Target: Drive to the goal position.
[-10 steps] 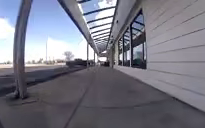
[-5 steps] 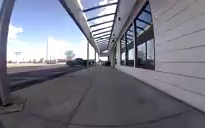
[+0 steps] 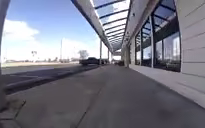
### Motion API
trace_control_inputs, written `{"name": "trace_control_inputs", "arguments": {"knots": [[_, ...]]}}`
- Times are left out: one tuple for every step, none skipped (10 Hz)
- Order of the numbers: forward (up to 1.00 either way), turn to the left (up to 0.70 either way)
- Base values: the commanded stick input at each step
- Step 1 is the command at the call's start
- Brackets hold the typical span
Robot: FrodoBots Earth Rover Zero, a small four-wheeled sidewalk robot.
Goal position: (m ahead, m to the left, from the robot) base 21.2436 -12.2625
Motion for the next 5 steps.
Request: {"name": "trace_control_inputs", "arguments": {"knots": [[0.85, 0.0], [0.85, 0.0], [0.85, 0.0], [0.85, 0.0], [0.85, 0.0]]}}
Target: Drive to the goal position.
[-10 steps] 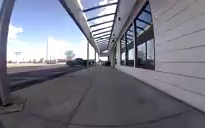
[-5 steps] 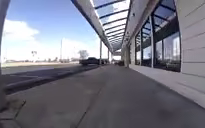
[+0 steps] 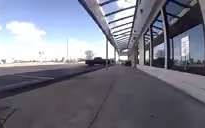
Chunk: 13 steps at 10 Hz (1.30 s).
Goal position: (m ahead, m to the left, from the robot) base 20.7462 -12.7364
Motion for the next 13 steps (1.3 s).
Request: {"name": "trace_control_inputs", "arguments": {"knots": [[0.85, 0.0], [0.85, -0.13], [0.85, -0.27], [0.85, -0.27], [0.85, -0.27], [0.85, -0.1], [0.85, 0.0], [0.85, 0.0], [0.85, 0.0], [0.85, 0.0], [0.85, -0.27], [0.85, -0.27], [0.85, -0.23]]}}
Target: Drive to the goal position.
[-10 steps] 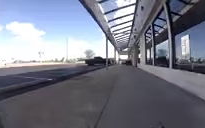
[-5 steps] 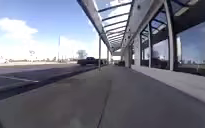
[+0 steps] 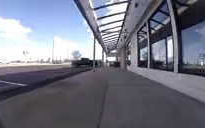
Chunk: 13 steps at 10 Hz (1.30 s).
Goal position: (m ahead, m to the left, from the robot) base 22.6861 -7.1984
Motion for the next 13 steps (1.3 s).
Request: {"name": "trace_control_inputs", "arguments": {"knots": [[0.85, 0.0], [0.85, 0.0], [0.85, 0.0], [0.85, 0.0], [0.85, 0.0], [0.85, 0.0], [0.85, 0.0], [0.85, 0.0], [0.85, 0.0], [0.85, 0.04], [0.85, 0.27], [0.85, 0.26], [0.85, 0.03]]}}
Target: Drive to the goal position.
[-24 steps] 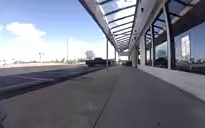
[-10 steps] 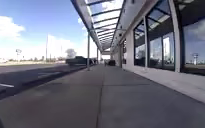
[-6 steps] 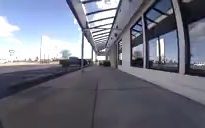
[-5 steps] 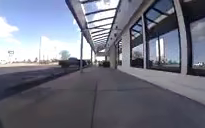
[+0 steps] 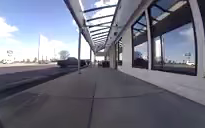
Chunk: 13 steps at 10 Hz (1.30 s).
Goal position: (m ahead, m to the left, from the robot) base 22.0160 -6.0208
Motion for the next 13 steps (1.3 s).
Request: {"name": "trace_control_inputs", "arguments": {"knots": [[0.85, 0.0], [0.85, 0.0], [0.85, 0.0], [0.85, 0.0], [0.85, 0.0], [0.85, 0.0], [0.85, 0.0], [0.85, 0.0], [0.85, 0.0], [0.85, 0.0], [0.85, 0.0], [0.85, 0.0], [0.85, 0.0]]}}
